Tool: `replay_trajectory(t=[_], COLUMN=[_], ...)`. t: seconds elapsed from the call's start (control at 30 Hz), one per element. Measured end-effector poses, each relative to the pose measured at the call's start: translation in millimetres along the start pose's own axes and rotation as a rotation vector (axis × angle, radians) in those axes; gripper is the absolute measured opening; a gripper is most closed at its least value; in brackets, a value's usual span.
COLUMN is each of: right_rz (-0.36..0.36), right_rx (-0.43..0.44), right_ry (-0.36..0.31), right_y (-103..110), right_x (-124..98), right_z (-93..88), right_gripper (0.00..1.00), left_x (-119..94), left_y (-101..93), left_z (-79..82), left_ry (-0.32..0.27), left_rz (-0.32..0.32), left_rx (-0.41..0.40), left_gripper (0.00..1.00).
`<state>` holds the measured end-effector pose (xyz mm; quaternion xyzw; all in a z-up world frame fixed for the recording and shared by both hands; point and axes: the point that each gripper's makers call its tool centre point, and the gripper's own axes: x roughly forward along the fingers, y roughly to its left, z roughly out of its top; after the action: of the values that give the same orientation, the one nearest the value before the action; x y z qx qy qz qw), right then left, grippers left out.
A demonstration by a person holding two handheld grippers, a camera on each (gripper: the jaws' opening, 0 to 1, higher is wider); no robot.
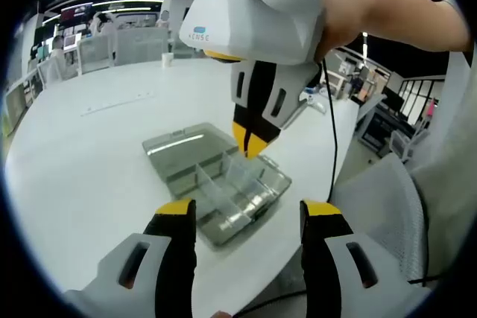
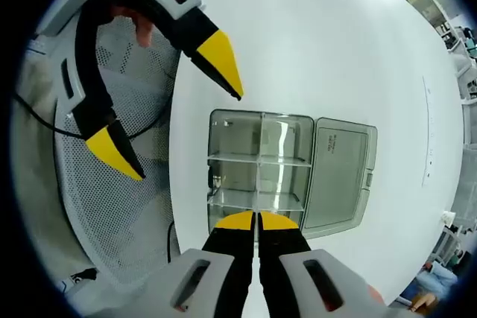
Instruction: Insert the divider into the dual guide fixture by aligning both edges with the guide slots and pushing it downward to the bottom, including one-sided entry, uneven engagement, binding, and posture correction.
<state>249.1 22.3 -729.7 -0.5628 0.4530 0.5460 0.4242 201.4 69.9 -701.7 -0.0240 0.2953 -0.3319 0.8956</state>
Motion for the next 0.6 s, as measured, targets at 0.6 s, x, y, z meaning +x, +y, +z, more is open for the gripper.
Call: replay_trajectory(t=[0.6], right_rz=[0.006], right_rx=[0.015], right_ry=[-0.004], right_y=[-0.1], right_x=[0.8], right_z=[1.4], right_gripper=[0.0], left_x=[-2.2], left_y=[-4.3], left_z=[2.8], left_ry=[-0.003], left_rz=[0.003], left_rx=[0.0], left_gripper=[0.55])
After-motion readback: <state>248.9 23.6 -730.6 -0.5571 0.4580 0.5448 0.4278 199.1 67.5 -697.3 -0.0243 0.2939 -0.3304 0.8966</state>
